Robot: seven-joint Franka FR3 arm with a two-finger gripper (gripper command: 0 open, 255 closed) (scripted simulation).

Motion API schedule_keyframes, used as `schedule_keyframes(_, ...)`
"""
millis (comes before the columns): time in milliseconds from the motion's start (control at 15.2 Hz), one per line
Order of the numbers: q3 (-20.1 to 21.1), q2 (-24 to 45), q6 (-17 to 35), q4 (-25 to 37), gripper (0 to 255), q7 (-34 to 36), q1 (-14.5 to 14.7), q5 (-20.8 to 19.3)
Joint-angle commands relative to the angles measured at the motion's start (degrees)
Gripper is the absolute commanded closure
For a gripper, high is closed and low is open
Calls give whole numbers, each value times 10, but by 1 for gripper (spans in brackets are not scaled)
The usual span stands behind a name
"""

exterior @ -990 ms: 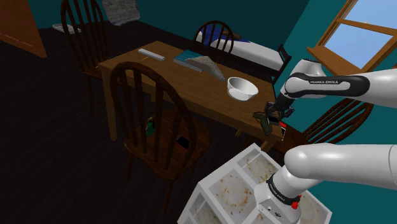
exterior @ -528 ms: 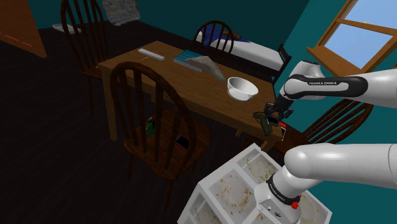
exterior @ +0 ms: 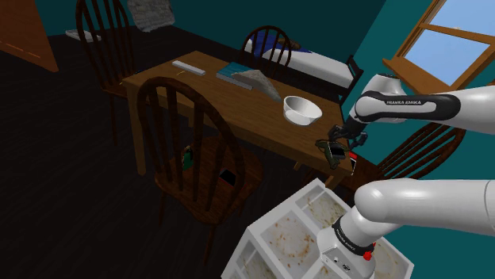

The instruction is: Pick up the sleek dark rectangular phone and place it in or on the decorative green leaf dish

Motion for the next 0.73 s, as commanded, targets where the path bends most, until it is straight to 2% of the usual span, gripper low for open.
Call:
schedule_keyframes(0,8,-17,-37,20,0,-1,2,7)
schedule_keyframes(132,17,-32,-78,45,0,-3,5,15)
schedule_keyframes(660,17,-32,-78,45,0,-3,5,15)
